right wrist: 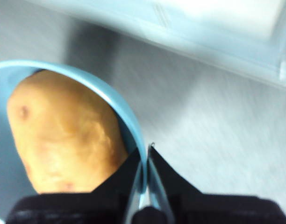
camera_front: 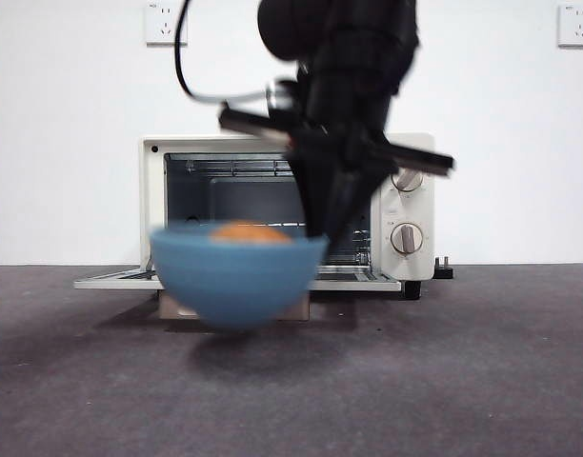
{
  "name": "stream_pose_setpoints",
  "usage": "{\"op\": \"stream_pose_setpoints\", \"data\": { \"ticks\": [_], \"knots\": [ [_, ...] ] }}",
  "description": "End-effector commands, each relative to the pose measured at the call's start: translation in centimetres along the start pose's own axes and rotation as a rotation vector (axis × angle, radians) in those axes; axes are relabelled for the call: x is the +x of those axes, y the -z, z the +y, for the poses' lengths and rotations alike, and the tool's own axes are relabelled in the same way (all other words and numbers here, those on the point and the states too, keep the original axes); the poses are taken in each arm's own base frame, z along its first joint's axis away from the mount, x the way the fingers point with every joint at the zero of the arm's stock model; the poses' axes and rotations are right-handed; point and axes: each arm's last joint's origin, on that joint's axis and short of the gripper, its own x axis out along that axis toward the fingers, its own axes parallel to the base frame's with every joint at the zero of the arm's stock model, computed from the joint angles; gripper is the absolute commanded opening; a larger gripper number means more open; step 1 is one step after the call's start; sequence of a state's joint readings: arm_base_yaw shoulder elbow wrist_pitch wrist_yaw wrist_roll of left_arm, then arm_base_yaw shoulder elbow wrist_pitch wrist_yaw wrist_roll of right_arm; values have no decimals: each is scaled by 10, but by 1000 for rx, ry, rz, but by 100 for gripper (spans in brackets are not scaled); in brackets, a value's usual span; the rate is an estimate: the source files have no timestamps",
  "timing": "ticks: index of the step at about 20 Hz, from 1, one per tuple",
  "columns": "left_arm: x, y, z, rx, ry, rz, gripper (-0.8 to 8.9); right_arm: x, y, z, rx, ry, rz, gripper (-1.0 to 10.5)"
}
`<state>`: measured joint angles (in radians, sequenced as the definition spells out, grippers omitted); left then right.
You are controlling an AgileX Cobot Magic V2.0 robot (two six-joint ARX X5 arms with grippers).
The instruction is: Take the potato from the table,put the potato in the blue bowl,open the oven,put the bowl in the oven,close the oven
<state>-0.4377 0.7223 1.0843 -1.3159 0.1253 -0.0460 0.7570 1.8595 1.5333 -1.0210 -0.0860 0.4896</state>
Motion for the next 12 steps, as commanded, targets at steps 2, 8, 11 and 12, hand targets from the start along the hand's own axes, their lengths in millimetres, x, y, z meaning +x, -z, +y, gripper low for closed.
{"op": "stream_pose_setpoints", "data": {
  "ticks": [2, 8, 11, 12],
  "knots": [
    [2, 1, 0, -6, 2, 8, -6, -16, -14, 4, 35, -26, -64, -12],
    [2, 1, 0, -11, 2, 7, -6, -39, -42, -19, 241, -112, -132, -13],
    [2, 1, 0, -12, 2, 7, -6, -46, -63, -34, 349, -198, -168, -13],
    [2, 1, 0, -13, 2, 3, -6, -48, -71, -37, 368, -199, -177, -13]
  ]
}}
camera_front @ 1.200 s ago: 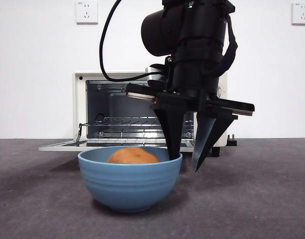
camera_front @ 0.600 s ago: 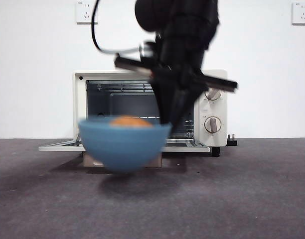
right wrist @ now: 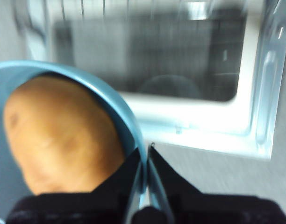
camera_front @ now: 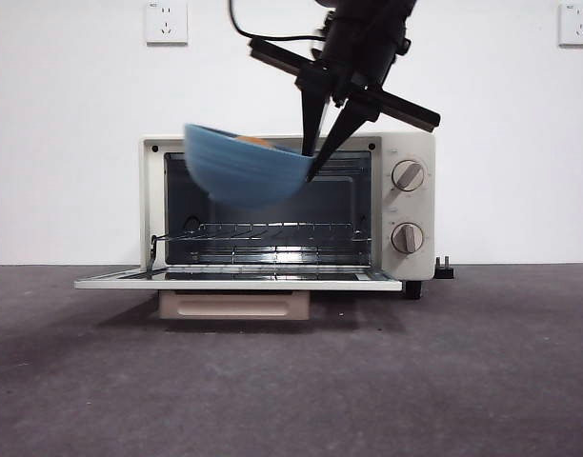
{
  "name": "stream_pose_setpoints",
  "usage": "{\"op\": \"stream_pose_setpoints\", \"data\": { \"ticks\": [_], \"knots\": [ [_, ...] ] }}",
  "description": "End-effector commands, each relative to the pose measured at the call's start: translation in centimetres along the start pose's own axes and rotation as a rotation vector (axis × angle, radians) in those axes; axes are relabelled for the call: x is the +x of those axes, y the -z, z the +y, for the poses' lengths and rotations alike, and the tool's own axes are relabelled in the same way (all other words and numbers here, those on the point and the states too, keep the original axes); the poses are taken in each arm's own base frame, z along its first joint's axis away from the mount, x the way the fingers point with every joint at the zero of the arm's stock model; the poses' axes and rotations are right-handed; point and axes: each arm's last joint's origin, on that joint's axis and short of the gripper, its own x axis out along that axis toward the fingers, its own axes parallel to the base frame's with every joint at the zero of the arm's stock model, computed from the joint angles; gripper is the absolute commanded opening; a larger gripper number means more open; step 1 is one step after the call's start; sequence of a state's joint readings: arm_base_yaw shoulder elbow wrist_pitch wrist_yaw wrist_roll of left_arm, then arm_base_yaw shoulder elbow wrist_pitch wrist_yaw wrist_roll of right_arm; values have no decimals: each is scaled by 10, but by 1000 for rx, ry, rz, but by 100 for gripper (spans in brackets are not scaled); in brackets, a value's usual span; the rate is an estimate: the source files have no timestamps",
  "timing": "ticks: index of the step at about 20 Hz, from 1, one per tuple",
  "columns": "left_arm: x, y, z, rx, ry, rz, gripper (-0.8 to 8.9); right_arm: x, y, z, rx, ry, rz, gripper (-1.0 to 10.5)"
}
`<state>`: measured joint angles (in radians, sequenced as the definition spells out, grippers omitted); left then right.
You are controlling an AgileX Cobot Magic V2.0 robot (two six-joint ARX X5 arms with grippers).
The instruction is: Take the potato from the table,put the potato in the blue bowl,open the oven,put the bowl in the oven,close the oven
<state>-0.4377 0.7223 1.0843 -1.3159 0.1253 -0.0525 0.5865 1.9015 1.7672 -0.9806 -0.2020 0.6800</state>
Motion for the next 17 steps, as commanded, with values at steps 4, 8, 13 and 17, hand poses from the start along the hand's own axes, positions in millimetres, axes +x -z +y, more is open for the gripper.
{"op": "stream_pose_setpoints", "data": {
  "ticks": [4, 8, 13, 17],
  "knots": [
    [4, -3, 0, -6, 2, -5, -6, 9, -37, 3, 98, 45, 17, -13],
    [8, -6, 1, -8, 1, 16, -6, 24, -53, 9, 139, 75, 46, -13],
    [11, -8, 1, 1, 0, 33, -6, 43, -62, 3, 277, 109, 62, -13],
    [11, -8, 1, 1, 0, 33, -6, 45, -66, 1, 409, 108, 37, -12]
  ]
}}
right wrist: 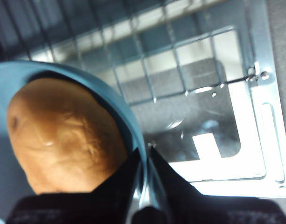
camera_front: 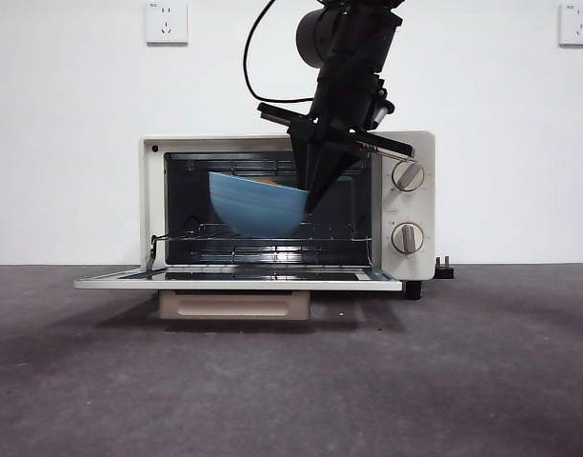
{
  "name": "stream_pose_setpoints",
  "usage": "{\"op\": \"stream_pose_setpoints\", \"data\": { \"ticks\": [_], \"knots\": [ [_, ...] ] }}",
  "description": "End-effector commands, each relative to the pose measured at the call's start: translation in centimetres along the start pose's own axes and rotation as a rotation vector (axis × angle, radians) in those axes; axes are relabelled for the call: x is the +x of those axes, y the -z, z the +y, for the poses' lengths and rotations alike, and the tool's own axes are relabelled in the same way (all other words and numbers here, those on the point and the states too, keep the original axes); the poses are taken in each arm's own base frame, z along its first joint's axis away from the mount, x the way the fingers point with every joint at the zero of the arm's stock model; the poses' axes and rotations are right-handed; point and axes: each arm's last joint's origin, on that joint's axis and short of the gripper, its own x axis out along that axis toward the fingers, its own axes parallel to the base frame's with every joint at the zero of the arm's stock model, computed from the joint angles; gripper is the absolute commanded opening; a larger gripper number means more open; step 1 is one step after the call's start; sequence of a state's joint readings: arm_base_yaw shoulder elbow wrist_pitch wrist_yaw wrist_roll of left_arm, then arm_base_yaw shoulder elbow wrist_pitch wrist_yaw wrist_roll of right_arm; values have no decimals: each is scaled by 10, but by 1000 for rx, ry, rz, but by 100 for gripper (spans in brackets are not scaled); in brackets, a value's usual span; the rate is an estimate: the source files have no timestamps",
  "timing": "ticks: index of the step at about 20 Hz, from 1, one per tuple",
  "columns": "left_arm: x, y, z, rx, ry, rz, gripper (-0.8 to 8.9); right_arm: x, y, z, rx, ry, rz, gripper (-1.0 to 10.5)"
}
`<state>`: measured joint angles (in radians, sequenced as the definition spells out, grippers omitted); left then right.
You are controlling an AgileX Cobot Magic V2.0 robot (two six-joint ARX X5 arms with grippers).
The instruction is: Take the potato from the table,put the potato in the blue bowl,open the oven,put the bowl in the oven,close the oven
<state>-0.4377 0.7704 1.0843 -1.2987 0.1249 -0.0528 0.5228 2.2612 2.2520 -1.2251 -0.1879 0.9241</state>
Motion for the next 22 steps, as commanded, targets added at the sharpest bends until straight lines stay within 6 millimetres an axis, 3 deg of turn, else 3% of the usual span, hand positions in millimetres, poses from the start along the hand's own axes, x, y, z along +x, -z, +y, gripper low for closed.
{"op": "stream_pose_setpoints", "data": {
  "ticks": [1, 9, 20, 22],
  "knots": [
    [2, 1, 0, 5, 2, 3, -6, 5, -3, 0, 111, 6, -3, -12],
    [2, 1, 0, 5, 3, 4, -6, 4, -9, 0, 304, 12, -112, -12],
    [2, 1, 0, 13, 3, 4, -6, 5, -13, 1, 326, 32, -204, 11],
    [2, 1, 0, 12, 3, 7, -6, 5, -13, 1, 303, 37, -207, 123]
  ]
}}
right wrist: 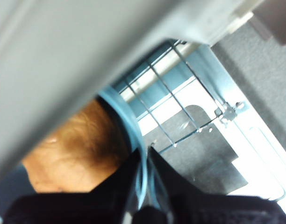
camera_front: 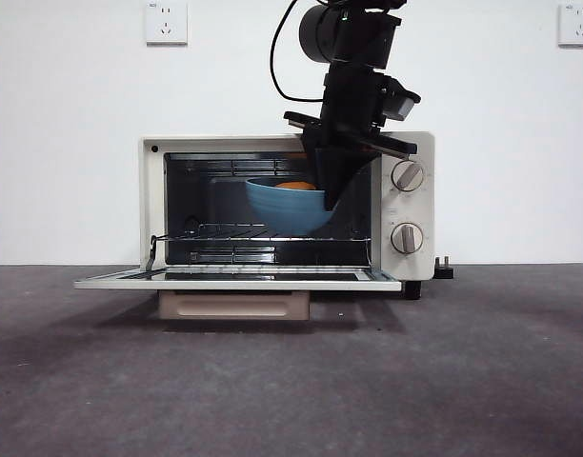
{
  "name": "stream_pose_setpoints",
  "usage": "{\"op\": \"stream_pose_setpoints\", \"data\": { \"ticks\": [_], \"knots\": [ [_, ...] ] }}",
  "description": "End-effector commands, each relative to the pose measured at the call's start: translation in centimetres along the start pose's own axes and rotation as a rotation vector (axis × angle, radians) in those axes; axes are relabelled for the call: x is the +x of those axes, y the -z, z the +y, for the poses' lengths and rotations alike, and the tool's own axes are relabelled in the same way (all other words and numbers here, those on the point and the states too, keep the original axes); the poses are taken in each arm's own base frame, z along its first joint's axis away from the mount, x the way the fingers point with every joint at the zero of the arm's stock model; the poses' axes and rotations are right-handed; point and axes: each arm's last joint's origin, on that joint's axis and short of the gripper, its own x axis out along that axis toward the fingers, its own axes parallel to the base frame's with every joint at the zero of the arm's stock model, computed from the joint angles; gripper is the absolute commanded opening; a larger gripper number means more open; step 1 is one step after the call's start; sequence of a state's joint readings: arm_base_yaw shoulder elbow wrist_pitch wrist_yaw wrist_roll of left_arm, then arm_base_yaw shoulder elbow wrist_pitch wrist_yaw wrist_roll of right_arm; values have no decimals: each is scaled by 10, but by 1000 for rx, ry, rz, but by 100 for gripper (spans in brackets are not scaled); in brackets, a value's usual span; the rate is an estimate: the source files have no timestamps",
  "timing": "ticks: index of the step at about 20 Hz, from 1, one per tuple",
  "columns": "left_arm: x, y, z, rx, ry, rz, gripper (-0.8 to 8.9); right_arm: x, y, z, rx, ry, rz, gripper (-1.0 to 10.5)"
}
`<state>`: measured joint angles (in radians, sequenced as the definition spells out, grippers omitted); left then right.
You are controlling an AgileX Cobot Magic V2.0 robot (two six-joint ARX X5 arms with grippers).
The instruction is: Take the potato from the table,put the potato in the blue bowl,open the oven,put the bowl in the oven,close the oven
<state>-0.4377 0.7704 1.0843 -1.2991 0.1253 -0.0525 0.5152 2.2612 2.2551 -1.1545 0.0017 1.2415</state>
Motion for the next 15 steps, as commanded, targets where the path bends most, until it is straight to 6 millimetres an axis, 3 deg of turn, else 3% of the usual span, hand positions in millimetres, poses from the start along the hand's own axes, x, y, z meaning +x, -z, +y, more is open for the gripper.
{"op": "stream_pose_setpoints", "data": {
  "ticks": [1, 7, 15],
  "knots": [
    [2, 1, 0, 12, 2, 9, -6, 7, 0, 0, -16, 11, -4, 199],
    [2, 2, 0, 12, 2, 13, -6, 1, 0, 2, -42, -3, -23, 220],
    [2, 3, 0, 12, 2, 18, -6, -35, -5, 9, -123, -113, -137, 218]
  ]
}}
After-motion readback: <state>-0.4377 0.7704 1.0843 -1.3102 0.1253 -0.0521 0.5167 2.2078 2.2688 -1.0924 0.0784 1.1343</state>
